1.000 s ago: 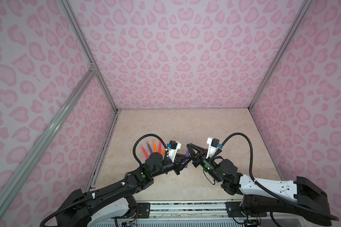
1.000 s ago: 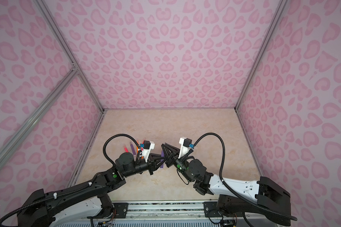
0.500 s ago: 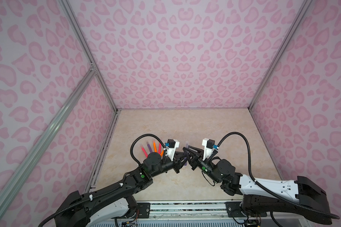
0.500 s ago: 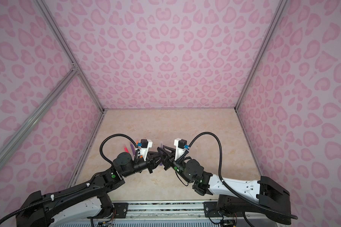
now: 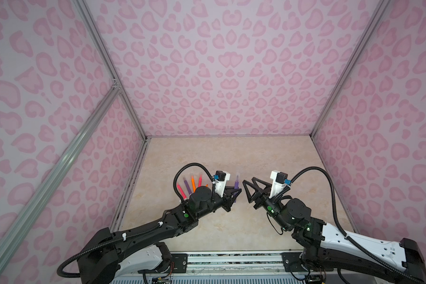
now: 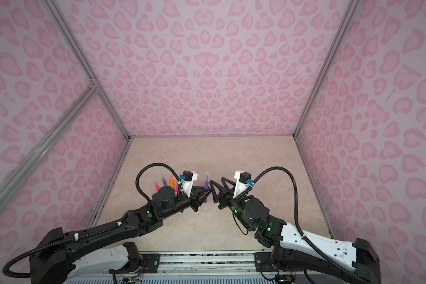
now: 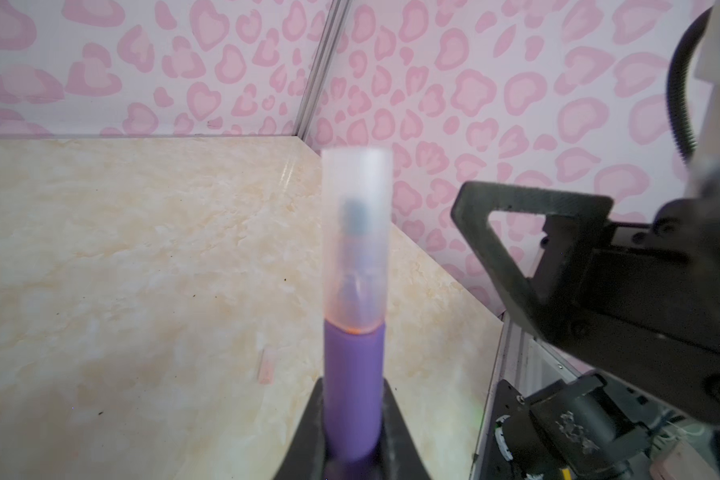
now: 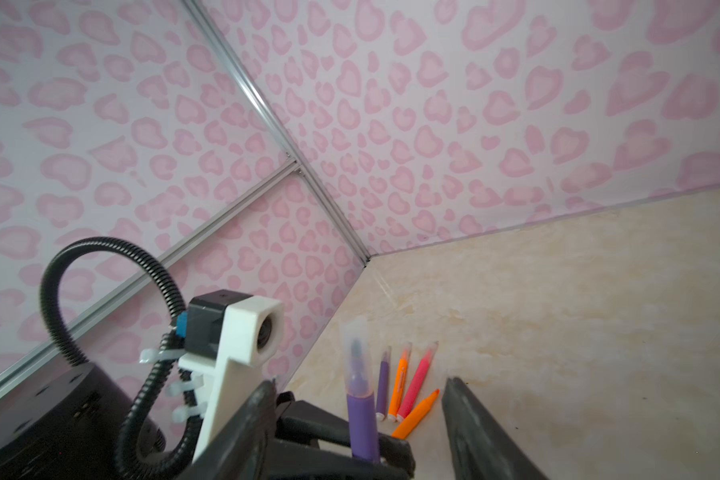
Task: Insert the pens into the pen caps
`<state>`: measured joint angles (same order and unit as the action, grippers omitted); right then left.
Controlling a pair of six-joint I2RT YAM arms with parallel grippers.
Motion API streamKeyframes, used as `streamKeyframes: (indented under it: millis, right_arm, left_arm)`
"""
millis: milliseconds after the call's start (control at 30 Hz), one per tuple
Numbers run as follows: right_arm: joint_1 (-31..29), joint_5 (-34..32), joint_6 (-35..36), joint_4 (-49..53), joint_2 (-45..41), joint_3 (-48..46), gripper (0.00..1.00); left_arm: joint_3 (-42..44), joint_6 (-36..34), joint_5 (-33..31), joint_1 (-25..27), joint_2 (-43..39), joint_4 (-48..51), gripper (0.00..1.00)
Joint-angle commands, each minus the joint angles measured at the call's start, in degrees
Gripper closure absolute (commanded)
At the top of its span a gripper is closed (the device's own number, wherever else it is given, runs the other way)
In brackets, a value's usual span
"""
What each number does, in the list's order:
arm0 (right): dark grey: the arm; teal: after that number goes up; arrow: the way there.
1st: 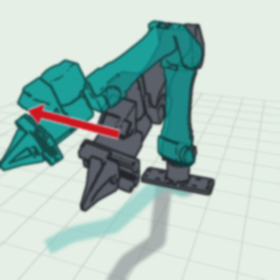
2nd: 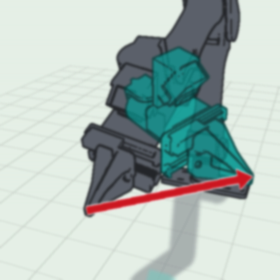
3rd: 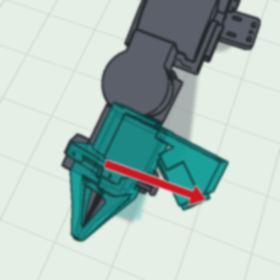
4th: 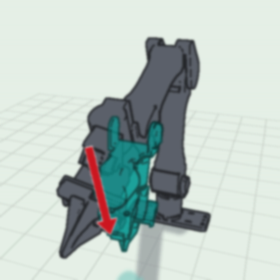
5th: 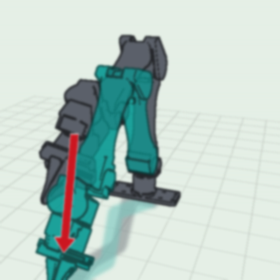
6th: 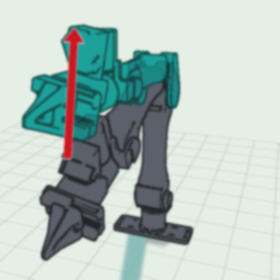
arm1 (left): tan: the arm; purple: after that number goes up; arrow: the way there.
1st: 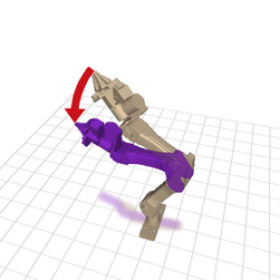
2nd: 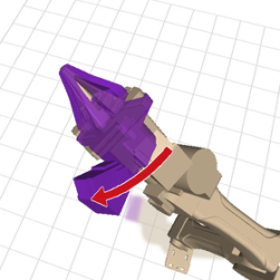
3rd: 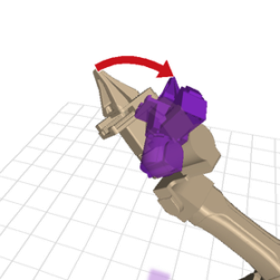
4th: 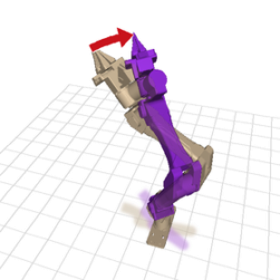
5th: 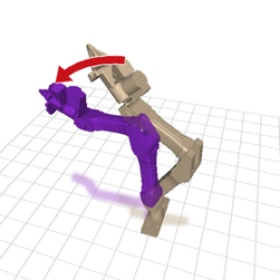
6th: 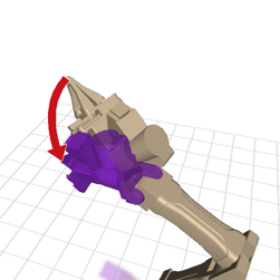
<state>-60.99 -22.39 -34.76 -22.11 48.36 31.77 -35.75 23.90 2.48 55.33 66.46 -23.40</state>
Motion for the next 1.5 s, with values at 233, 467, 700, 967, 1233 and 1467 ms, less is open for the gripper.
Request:
streamKeyframes:
  millis: [233, 467, 700, 967, 1233, 1467]
  right_arm:
    - [7.56, 4.94, -4.96, 11.3, -1.76, 0.58, 0.38]
    - [8.24, 5.43, -4.94, 13.46, -0.57, 1.98, 0.46]
    - [8.56, 6.3, -5.14, 13.85, 2.54, 3.6, 0.55]
    - [8.64, 7.0, -5.45, 13.5, 6.86, 5.2, 0.64]
    - [8.65, 7.8, -6.0, 13.23, 9.71, 6.54, 0.85]
    - [8.66, 10.06, -6.45, 12.04, 11.28, 6.64, 1.0]
  left_arm:
    - [-12.49, -11.15, -27.6, 12.1, 11.14, 15.93, 0.97]
    - [-13.76, -12.39, -28.61, 14.18, 13.13, 15.76, 0.97]
    - [-13.47, -12.76, -27.34, 14.31, 12.44, 15.39, 0.97]
    - [-12.99, -12.38, -27.21, 14.35, 11.45, 15.14, 0.97]
    - [-13.02, -12.06, -28.18, 14.27, 11.15, 15.39, 0.97]
    - [-12.29, -9.82, -27.63, 12.51, 10.13, 15.64, 0.97]
